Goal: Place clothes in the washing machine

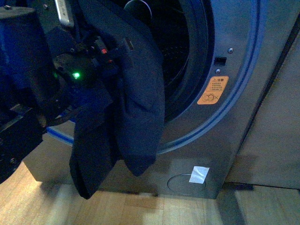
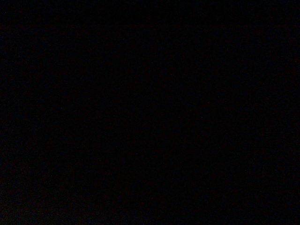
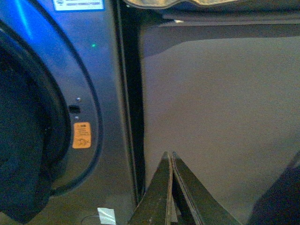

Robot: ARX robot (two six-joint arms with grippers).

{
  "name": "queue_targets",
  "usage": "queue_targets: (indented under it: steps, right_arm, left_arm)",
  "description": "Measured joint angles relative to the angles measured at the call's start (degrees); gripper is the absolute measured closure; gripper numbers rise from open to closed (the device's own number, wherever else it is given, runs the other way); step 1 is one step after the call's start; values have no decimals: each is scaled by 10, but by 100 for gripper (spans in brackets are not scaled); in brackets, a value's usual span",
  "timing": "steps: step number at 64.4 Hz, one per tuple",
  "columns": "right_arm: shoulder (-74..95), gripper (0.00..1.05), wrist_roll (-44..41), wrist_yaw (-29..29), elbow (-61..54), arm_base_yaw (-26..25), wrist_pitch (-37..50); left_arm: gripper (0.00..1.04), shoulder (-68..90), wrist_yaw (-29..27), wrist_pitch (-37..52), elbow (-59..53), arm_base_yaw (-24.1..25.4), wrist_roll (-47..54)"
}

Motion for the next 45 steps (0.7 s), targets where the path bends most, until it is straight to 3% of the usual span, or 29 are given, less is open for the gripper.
queue_targets:
  steps: [19, 27, 45]
  right_arm:
    - [-35, 102, 0, -4, -25, -6, -10]
    - [-101, 102, 0, -5, -33, -6, -82]
    - [-132, 102, 0, -4, -44, -6, -84]
  left_arm:
    - [95, 73, -14, -75, 121, 0, 46]
    - [95, 99, -20, -118, 184, 5, 70]
    - [95, 157, -47, -232, 334, 24, 104]
